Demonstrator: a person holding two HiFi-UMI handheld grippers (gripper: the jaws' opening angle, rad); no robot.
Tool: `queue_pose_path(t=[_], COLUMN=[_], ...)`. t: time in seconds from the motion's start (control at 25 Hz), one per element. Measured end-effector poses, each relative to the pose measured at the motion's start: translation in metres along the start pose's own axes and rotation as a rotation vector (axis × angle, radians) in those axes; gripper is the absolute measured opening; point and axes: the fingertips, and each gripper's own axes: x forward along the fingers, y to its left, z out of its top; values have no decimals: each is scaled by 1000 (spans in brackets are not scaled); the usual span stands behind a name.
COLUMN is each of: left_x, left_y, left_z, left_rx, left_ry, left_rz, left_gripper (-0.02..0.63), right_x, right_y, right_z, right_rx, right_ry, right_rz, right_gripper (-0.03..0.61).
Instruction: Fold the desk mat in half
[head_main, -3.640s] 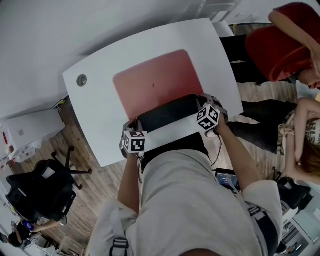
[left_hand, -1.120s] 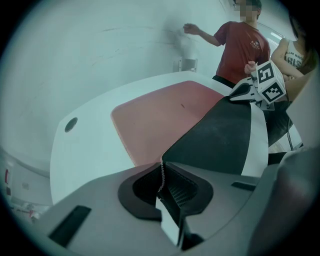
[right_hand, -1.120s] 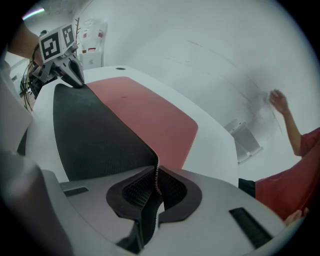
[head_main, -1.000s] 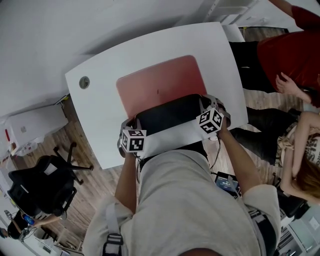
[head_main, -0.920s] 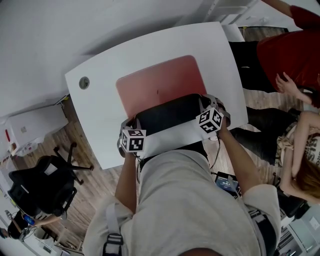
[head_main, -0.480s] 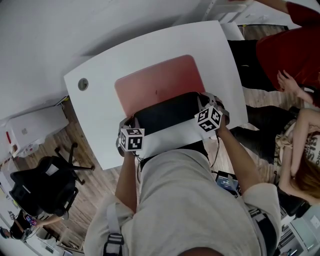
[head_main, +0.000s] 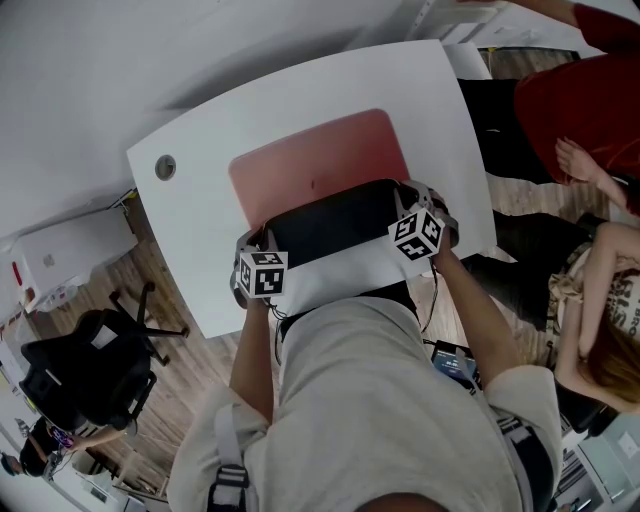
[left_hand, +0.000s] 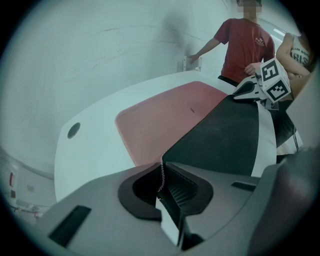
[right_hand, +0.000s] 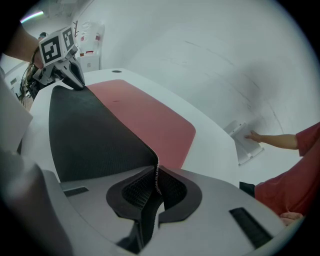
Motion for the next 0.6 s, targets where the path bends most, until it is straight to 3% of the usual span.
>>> queue_pose_path(t=[0.6], left_x=[4], left_y=[6], left_z=[10], left_rx=[0], left_ry=[-7], left_rz=[10], left_gripper=[34], right_x=[6], right_y=[-8], right_z=[5], right_rx=[12], right_ry=[-1], right_rz=[2], right_gripper=[54])
